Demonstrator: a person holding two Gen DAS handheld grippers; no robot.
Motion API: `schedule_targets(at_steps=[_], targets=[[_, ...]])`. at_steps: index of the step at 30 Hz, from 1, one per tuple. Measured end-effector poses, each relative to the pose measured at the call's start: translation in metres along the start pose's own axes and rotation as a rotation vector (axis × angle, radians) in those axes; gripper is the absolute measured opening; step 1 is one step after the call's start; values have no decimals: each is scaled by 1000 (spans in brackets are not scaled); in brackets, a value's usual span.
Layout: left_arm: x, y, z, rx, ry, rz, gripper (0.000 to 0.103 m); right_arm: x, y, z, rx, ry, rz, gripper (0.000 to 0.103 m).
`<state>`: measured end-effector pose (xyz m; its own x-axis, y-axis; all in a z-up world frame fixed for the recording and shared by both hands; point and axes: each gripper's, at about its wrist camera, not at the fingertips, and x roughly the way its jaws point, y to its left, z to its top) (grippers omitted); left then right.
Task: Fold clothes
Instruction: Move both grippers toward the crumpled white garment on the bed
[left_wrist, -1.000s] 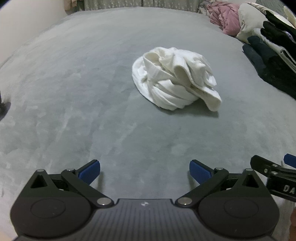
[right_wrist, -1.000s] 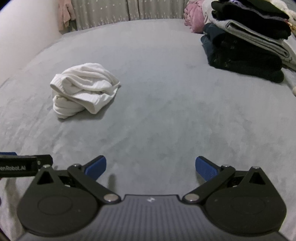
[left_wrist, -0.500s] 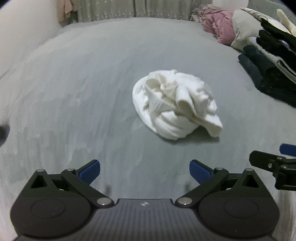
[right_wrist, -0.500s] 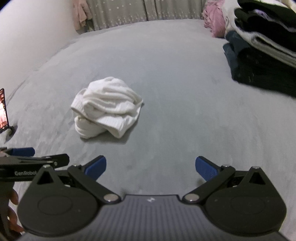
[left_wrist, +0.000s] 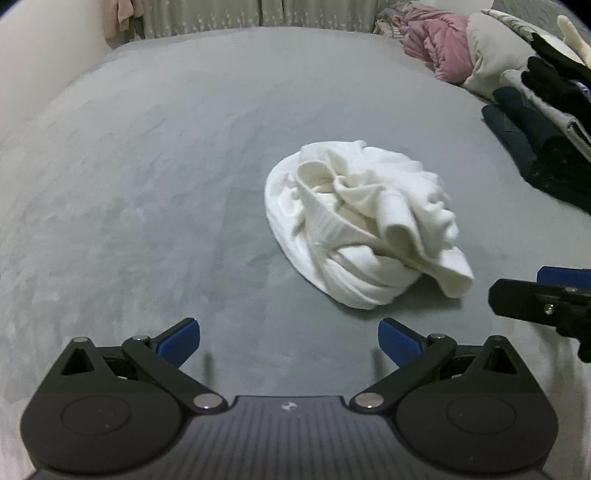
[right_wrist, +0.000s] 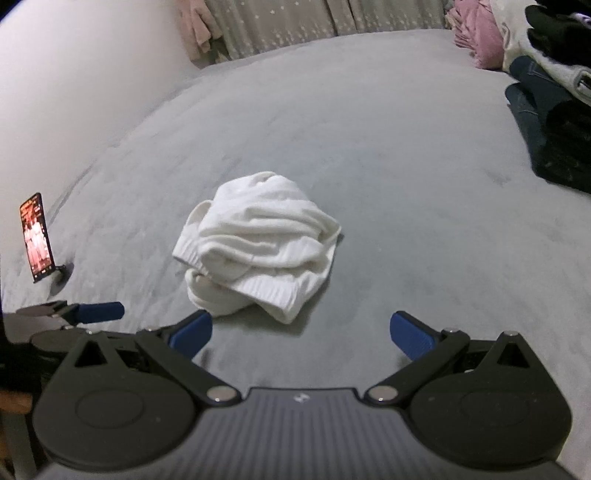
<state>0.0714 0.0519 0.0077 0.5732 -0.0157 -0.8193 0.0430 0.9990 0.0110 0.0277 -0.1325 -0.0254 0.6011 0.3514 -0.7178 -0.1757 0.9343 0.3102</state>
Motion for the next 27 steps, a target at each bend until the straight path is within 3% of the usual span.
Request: schedule_targets(at_steps=[6, 9, 13, 22, 27], targets=[[8, 13, 2, -63, 19, -48, 102, 3, 2, 3, -15, -132, 29, 103], [9, 9, 3, -35, 23, -57, 102, 17, 5, 5, -36, -66, 81, 103], [6, 6, -1, 3, 3, -44, 102, 31, 9, -6, -76, -47, 51, 102], [1, 22, -7, -64, -6, -34, 102, 41, 13, -21, -222, -131, 3, 99], [2, 33, -8, -119, 15, -60, 102, 48, 13, -25, -237, -127, 7, 88]])
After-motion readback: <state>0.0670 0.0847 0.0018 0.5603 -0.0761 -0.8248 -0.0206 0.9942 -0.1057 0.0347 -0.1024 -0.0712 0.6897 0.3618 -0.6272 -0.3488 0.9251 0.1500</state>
